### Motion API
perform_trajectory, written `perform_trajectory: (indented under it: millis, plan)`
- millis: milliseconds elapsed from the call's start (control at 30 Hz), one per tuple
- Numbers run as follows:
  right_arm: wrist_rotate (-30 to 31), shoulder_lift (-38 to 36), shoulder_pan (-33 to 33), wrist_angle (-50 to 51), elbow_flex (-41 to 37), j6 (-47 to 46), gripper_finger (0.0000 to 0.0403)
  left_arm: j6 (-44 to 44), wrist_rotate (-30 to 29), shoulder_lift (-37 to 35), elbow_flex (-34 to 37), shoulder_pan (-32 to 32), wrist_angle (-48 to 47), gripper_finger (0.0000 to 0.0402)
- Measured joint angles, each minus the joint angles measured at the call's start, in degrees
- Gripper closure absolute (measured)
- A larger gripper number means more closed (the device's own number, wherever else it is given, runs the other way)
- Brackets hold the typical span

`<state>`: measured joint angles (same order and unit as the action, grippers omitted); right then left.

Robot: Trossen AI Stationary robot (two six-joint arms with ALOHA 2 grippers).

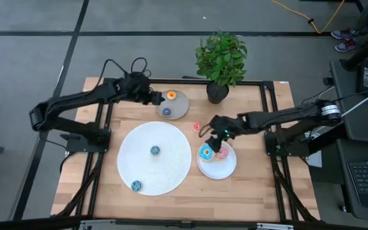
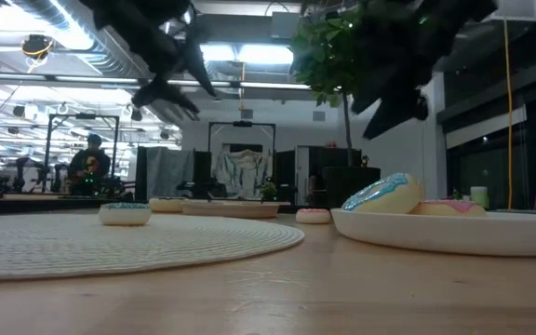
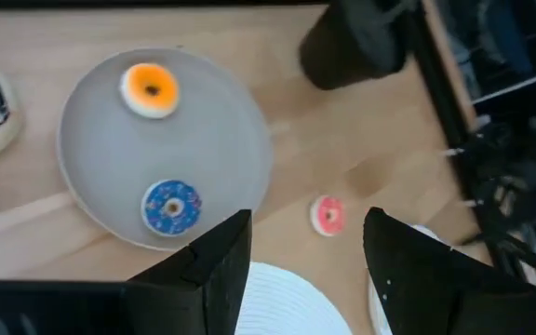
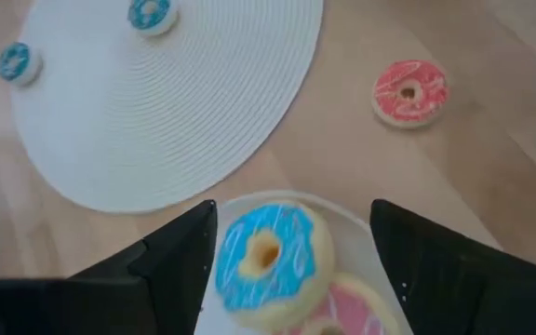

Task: Pick & Place donuts
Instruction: Put the small pink donut on the brown plate

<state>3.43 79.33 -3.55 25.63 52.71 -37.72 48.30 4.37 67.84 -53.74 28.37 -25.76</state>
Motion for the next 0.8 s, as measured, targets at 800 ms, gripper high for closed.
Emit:
perform_trajectory:
  millis: [800]
  plan:
    - [-7.74,14.60,13.26,-10.04,0.06,-11.17,0.0118,-4.99,-3.79,-10.78,0.00,-5.08,0.44,0.0203]
